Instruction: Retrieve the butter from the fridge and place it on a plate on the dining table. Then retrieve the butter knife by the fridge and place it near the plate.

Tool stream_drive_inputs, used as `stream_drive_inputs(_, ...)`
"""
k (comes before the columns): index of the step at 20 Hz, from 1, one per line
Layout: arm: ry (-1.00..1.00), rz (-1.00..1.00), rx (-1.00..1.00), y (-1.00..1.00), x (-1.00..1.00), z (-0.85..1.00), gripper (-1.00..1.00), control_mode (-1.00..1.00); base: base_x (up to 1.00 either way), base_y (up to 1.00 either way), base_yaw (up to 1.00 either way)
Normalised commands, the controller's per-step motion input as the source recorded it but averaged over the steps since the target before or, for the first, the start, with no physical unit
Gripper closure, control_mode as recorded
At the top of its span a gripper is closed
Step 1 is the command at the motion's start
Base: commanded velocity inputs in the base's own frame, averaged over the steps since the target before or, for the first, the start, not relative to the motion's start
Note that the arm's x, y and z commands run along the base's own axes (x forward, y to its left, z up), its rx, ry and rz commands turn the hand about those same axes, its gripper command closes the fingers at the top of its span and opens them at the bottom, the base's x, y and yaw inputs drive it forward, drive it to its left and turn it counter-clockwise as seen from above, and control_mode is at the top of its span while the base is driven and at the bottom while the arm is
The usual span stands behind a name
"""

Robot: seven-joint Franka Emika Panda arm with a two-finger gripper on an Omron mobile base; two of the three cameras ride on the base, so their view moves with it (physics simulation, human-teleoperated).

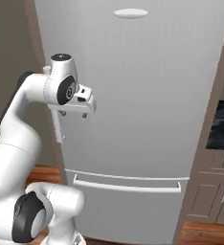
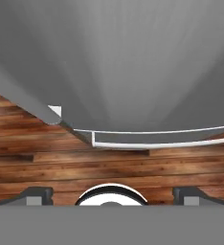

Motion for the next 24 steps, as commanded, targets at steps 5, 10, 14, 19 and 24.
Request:
stream_drive_inputs(5,0.00,0.00,0.00,0.00,0.00,0.00,-1.00,1.00,-0.01,0.72,-0.10)
stream_drive_inputs(10,0.00,0.00,0.00,0.00,0.00,0.00,-1.00,1.00,0.00,0.65,-0.14)
stream_drive_inputs(14,0.00,0.00,0.00,0.00,0.00,0.00,-1.00,1.00,-0.01,0.43,-0.28)
stream_drive_inputs(19,0.00,0.00,0.00,0.00,0.00,0.00,-1.00,1.00,-0.23,0.17,-0.24)
stream_drive_inputs(24,0.00,0.00,0.00,0.00,0.00,0.00,-1.00,1.00,-0.36,0.00,-0.08)
